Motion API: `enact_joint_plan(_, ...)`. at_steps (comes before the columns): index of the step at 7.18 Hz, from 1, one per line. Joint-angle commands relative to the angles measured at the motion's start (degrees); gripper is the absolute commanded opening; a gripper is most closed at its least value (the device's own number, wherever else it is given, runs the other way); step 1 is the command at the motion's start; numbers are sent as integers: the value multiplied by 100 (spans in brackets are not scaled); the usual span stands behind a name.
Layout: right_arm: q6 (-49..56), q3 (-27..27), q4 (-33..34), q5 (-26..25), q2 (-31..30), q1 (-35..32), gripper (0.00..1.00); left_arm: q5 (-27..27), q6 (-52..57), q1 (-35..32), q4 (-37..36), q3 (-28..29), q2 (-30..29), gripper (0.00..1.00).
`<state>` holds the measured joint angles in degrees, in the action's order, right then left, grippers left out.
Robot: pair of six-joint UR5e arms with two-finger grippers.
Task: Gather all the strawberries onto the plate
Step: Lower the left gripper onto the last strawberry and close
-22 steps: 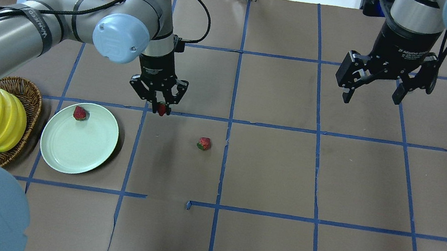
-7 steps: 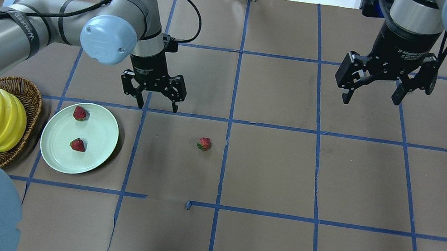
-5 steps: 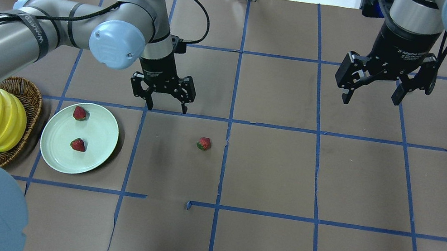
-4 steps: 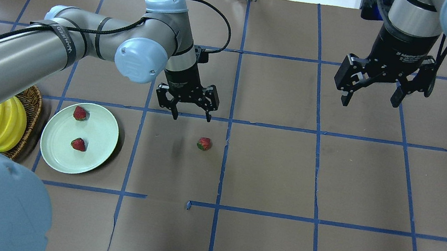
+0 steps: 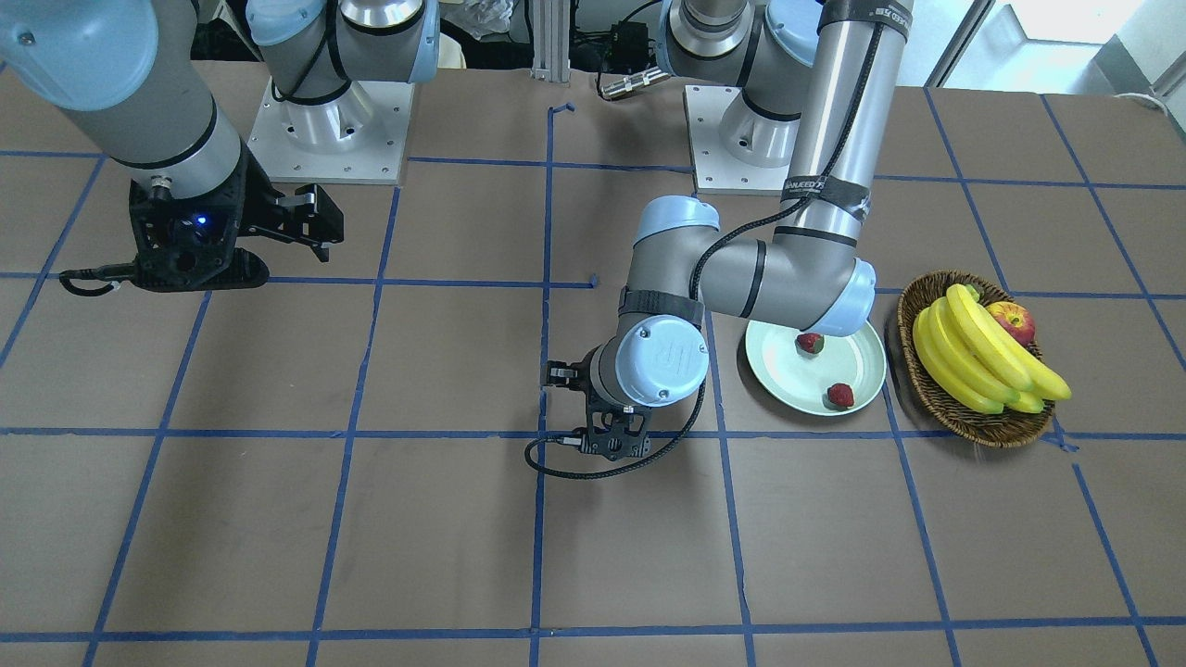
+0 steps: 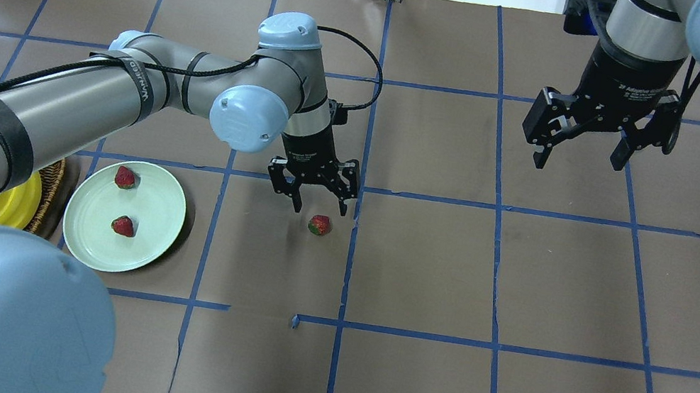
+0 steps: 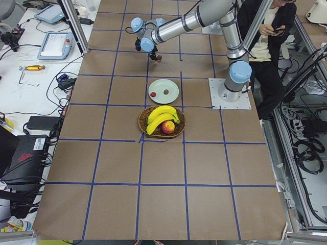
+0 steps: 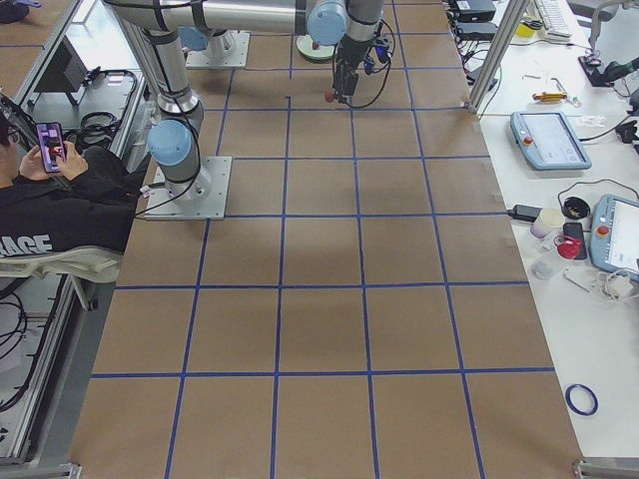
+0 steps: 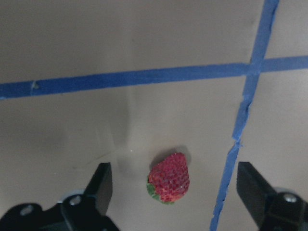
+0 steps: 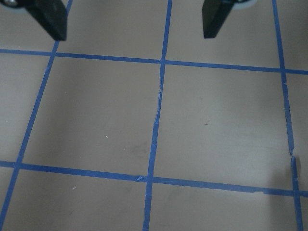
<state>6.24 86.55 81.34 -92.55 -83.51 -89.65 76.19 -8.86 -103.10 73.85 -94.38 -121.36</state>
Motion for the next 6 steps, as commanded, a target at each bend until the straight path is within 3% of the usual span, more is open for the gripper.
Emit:
enact_joint_plan(1,0,2,-4,0,2,0,100,10,-2,-9,102,-80,-10,54)
enact_joint_plan(2,0,2,-4,0,2,0,100,1,-2,-17,199,-89,-10,37)
enact_joint_plan(3,0,2,5,0,2,0,100,10,7,-17,278,-89,-10,6)
enact_joint_plan(4,0,2,5,0,2,0,100,27,-2,-17,296,-81,-2,0)
enact_joint_plan(6,0,-7,-4,-9,2,0,100,106,-19,-17,427,-28,278,0)
